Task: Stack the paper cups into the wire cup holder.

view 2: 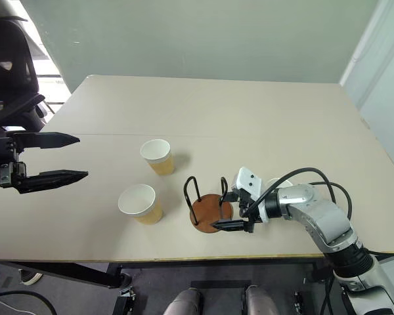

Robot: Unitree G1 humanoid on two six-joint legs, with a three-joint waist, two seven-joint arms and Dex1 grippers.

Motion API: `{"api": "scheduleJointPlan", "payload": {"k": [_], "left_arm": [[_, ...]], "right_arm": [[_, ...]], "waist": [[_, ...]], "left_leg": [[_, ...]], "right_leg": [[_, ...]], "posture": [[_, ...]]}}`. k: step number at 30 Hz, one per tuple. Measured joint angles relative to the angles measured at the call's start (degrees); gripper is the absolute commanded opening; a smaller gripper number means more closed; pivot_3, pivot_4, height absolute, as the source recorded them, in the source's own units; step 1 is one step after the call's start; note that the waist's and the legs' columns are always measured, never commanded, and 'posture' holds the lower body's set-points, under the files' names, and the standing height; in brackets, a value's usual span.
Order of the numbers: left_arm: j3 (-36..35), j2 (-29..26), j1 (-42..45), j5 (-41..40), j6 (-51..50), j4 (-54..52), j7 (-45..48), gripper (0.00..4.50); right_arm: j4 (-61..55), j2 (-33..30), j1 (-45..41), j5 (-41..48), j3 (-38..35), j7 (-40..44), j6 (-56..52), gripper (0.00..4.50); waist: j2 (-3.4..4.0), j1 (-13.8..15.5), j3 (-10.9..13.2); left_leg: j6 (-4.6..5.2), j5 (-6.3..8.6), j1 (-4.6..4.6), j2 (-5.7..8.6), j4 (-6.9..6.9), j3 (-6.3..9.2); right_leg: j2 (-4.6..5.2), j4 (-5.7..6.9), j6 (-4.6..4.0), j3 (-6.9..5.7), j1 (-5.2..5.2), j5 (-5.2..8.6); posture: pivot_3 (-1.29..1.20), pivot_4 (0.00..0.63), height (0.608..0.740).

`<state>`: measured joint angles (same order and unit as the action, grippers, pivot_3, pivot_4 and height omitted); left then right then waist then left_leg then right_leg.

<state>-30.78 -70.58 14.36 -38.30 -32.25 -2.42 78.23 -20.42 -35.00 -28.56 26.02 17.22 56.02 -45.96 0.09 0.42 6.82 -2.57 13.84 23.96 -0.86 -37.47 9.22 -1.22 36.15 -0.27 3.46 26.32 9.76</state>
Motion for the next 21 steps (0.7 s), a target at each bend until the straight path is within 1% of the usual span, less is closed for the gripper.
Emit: {"api": "scheduleJointPlan", "payload": {"k": [2, 6, 11, 16, 21], "left_arm": [[0.0, 0.0, 0.0, 0.0, 0.1, 0.0, 0.0, 4.5], [0.0, 0.0, 0.0, 0.0, 0.7, 0.0, 0.0, 4.5], [0.6, 0.1, 1.1, 0.0, 1.9, 0.6, 0.0, 4.5], [4.5, 0.2, 5.1, 0.1, 3.4, 2.8, 0.2, 4.5], [9.1, 1.1, 10.1, 1.4, 5.4, 5.8, 0.8, 4.5]], "right_arm": [[0.0, -1.6, -0.6, -0.1, 0.0, 1.5, 0.1, 4.48], [-0.5, -8.6, -3.0, 0.6, -0.8, 6.6, 0.1, 4.48], [-0.5, -16.3, -6.5, 1.2, -4.8, 12.4, 1.9, 4.48], [-0.8, -21.1, -9.8, 3.5, -9.1, 17.5, 3.3, 4.48], [1.4, -27.5, -11.3, 3.5, -14.4, 20.9, 7.0, 4.48]], "waist": [[0.0, 0.0, 0.0], [-0.02, 0.2, 0.0], [-0.02, 0.3, 0.0], [-0.03, 0.4, 0.0], [-0.01, 0.7, 0.0]], "left_leg": [[0.0, 0.0, 0.02, 0.0, 0.0, -0.01], [-0.01, 0.01, 0.05, 0.01, 0.0, -0.02], [-0.02, 0.01, 0.05, 0.0, 0.04, -0.02], [-0.02, 0.01, 0.04, -0.01, 0.06, -0.03], [-0.02, 0.01, 0.06, -0.01, 0.05, -0.04]], "right_leg": [[0.0, -0.01, 0.01, 0.0, 0.0, 0.0], [0.0, -0.07, 0.01, 0.01, 0.0, 0.0], [-0.01, -0.1, 0.01, 0.01, 0.0, 0.0], [-0.04, -0.1, 0.01, 0.01, 0.0, 0.0], [-0.03, -0.16, 0.01, 0.03, 0.0, 0.0]], "posture": [[0.0, 0.15, 0.74], [0.0, 0.15, 0.74], [0.0, 0.15, 0.74], [0.0, 0.15, 0.74], [0.0, 0.15, 0.74]]}}
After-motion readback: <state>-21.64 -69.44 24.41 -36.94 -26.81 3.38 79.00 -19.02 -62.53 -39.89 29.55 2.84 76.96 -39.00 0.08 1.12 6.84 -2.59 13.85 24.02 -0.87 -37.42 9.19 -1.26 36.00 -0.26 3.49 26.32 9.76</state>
